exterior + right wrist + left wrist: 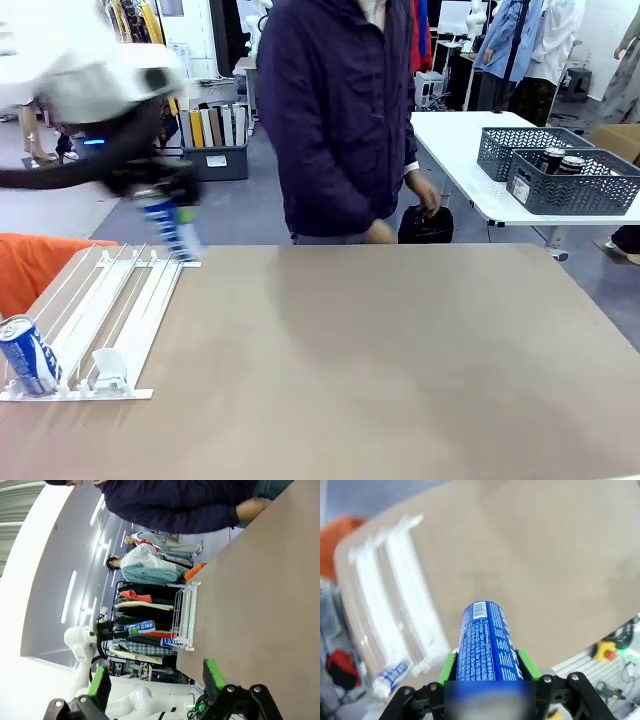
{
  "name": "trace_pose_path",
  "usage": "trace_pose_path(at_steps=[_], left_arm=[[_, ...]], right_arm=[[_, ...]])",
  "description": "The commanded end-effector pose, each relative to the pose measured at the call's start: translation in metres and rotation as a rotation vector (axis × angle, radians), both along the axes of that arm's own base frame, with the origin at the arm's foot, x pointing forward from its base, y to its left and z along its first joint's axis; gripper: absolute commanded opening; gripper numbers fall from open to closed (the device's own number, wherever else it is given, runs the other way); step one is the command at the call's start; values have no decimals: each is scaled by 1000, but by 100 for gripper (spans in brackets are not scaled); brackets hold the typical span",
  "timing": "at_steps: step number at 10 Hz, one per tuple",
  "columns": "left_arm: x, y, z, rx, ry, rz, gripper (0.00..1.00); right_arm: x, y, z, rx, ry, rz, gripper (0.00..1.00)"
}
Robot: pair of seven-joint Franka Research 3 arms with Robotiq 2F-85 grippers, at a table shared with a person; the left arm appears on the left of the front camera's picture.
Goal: Retrieve and store the cans from the dispenser.
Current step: Pick up one can from the Automatic Can Dispenser and place it in the middle of the table.
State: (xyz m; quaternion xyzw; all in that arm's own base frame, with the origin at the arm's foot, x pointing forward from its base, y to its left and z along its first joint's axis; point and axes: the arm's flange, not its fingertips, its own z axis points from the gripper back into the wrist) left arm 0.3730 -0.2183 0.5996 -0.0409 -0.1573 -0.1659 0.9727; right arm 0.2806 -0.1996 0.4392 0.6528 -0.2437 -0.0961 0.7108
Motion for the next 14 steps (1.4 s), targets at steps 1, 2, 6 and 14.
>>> trace_pose_path(at_steps=[1, 2, 6, 14], left_arm=[[64, -65, -3, -45, 9, -111, 0], [78, -116, -26, -89, -6, -236, 0], [77, -221, -119, 10, 185, -304, 0], [80, -235, -197, 189, 192, -261, 0]], right_arm=[[-1, -1, 1, -6, -14, 9, 100], [-1, -1, 1, -6, -14, 9, 100], [-1, -1, 1, -6, -14, 9, 100], [-1, -1, 1, -6, -14, 9, 100]])
